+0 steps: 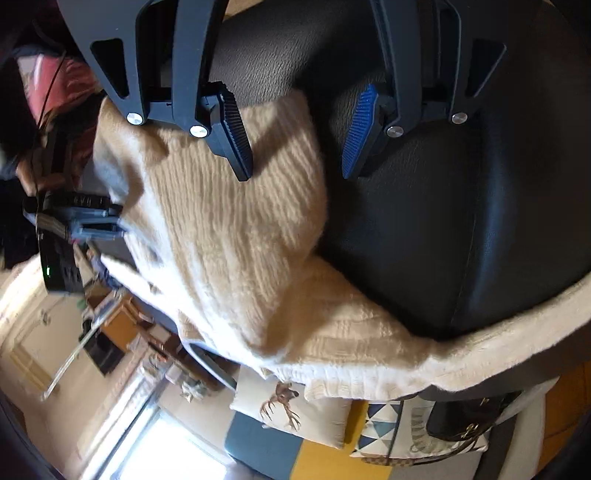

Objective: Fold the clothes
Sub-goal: 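Move the left gripper back over the folded sweater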

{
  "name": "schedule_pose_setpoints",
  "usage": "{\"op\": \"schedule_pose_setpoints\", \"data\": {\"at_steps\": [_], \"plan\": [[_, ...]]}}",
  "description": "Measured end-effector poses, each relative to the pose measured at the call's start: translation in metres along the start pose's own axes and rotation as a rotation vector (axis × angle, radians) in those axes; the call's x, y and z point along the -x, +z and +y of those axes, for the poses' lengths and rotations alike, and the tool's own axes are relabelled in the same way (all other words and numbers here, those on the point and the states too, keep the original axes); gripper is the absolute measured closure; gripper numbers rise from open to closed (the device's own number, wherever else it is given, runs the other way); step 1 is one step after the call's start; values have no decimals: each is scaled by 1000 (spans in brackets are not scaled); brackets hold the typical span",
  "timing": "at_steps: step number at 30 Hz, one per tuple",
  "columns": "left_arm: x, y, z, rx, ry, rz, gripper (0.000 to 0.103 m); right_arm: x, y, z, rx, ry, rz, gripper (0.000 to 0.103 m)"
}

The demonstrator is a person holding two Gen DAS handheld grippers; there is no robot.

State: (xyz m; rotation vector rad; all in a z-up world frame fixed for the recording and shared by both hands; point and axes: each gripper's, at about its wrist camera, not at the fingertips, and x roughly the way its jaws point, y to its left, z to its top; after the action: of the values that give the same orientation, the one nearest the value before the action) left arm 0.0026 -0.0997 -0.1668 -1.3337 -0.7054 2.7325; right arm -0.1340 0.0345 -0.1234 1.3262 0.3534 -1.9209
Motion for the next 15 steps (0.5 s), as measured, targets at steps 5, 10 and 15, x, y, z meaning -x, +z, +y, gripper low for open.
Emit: {"op": "schedule_pose_setpoints", "data": {"at_steps": [5,10,15], "plan": [[4,-3,-9,4,-11,-11,97,11,5,-7,-17,-43,-39,78],[40,-6,-24,49,-85,-68,98,8,15,-20,-24,-125,-42,78],[88,-9,-36,132,-229,-131,98,-8,24,-24,0,-194,-5,78]]}}
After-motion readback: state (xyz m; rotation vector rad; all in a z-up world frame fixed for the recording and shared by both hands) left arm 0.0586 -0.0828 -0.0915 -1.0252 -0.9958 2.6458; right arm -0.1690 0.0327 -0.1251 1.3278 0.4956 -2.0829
